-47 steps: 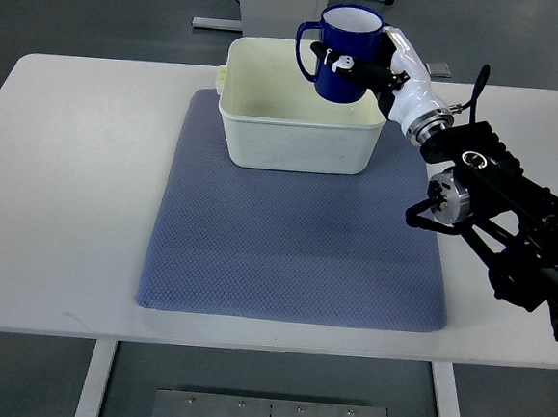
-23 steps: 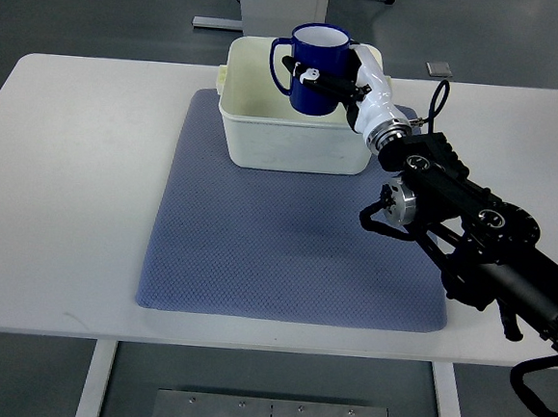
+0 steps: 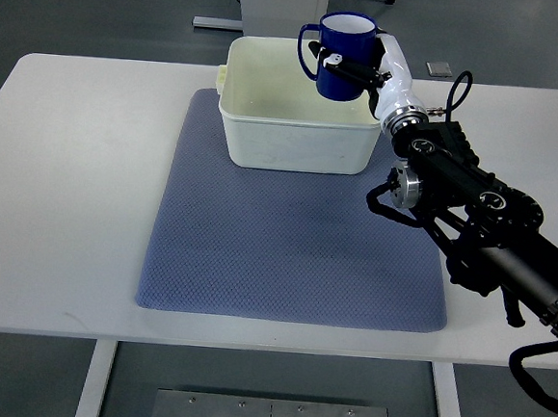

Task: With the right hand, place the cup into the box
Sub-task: 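Lower the mug into the cream tub and open the right hand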

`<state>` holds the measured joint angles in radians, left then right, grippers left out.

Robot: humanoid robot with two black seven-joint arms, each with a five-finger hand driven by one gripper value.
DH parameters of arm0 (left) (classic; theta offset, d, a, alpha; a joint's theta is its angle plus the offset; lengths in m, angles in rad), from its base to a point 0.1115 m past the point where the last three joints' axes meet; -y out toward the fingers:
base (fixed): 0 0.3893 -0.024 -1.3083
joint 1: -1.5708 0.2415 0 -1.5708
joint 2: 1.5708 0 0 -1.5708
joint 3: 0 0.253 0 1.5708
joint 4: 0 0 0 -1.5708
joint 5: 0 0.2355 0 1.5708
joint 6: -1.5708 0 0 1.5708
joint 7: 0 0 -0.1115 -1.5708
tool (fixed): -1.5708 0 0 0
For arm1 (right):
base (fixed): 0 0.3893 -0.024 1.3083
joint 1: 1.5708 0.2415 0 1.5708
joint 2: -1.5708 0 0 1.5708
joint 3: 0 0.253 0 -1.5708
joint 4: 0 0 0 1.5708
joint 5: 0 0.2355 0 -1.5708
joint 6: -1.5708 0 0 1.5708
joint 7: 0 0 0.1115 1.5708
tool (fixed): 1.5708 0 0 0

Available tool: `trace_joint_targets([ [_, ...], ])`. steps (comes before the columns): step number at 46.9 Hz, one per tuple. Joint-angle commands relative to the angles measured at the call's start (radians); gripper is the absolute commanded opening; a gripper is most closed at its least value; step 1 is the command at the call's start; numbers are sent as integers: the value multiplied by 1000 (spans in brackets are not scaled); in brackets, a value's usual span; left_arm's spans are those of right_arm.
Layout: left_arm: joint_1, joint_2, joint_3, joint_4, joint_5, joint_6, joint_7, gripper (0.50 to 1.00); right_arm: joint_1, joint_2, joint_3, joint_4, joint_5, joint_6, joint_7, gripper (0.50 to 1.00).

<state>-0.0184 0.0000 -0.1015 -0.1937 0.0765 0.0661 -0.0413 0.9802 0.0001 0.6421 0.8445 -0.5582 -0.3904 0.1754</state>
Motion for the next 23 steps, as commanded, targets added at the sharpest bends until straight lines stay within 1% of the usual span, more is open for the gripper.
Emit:
trace_joint_targets([
  [1,0,0,0,-1,-1,0,0,1000,0,0,1,-16,1,-1,3,500],
  [12,0,0,0,0,-1,0,0,1000,0,0,-1,-28,0,-1,7,500],
  [13,0,0,0,-1,0,0,0,1000,0,0,-1,-28,0,-1,7,506],
  [16,0,0,0,-1,0,0,0,1000,0,0,-1,-28,0,-1,7,550],
  [18,0,0,0,0,0,0,0,1000,0,0,-1,-28,0,1,6,593],
  [20,0,0,0,0,0,0,0,1000,0,0,-1,-28,1,1,6,656],
  [22,0,0,0,0,0,0,0,1000,0,0,1,-27,1,1,6,706],
  [23,0,0,0,0,0,0,0,1000,0,0,-1,-27,1,1,4,742],
])
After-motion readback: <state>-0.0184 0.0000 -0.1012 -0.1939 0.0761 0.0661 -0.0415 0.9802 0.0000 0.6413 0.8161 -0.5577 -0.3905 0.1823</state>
